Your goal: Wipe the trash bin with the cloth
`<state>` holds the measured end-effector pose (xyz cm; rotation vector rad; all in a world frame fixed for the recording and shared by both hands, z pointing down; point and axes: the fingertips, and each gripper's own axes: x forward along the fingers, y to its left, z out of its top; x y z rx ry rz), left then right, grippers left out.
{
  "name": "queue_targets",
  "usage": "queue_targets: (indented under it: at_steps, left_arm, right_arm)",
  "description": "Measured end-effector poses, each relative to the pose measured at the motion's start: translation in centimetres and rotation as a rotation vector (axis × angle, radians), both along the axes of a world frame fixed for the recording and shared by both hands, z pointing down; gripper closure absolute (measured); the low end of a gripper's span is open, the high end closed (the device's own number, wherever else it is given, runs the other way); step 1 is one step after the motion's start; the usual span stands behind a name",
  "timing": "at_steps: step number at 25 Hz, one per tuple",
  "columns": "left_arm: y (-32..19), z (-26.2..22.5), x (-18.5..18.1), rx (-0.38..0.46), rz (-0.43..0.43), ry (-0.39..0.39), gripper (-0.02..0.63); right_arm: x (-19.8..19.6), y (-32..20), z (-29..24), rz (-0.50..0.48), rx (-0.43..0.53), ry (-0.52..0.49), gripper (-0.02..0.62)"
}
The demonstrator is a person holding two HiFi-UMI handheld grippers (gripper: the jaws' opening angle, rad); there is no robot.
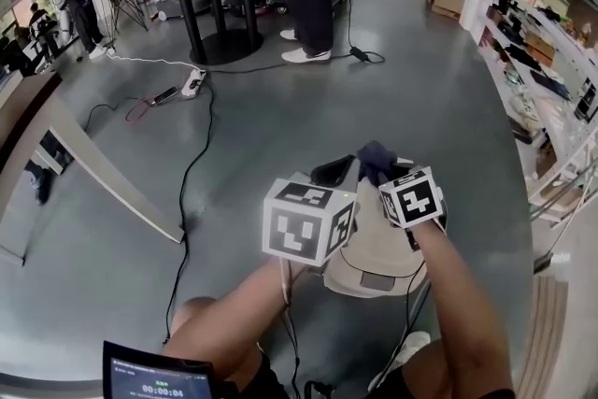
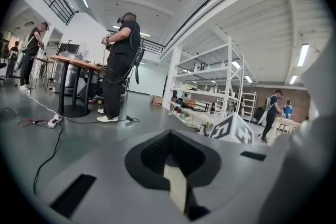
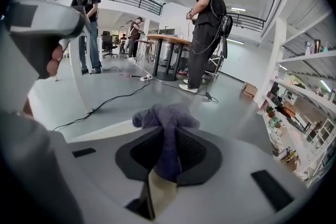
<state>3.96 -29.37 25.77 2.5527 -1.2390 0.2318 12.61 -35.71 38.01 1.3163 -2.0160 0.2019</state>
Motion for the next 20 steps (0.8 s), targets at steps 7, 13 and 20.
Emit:
queue_targets:
  at_steps: [7,13,20]
  left_arm:
    - [-0.2,0.7,0.4,-0.013,0.012,-0.018,0.604]
    - [0.2,0.4,0.5,-0.011,0.018,-0.010,0.604]
    - [0.6,0.5,0.6,-0.019,0.032,-0.017,0.604]
  right_arm:
    - [1.3,0.2,0.0,0.006,-0.002,0.012,0.526]
    - [2.8,0.7,0.0,0.027,-0.008,0.004,0.526]
    - [5.1,1.4,0.0,0.063,-0.013,0.019,0.526]
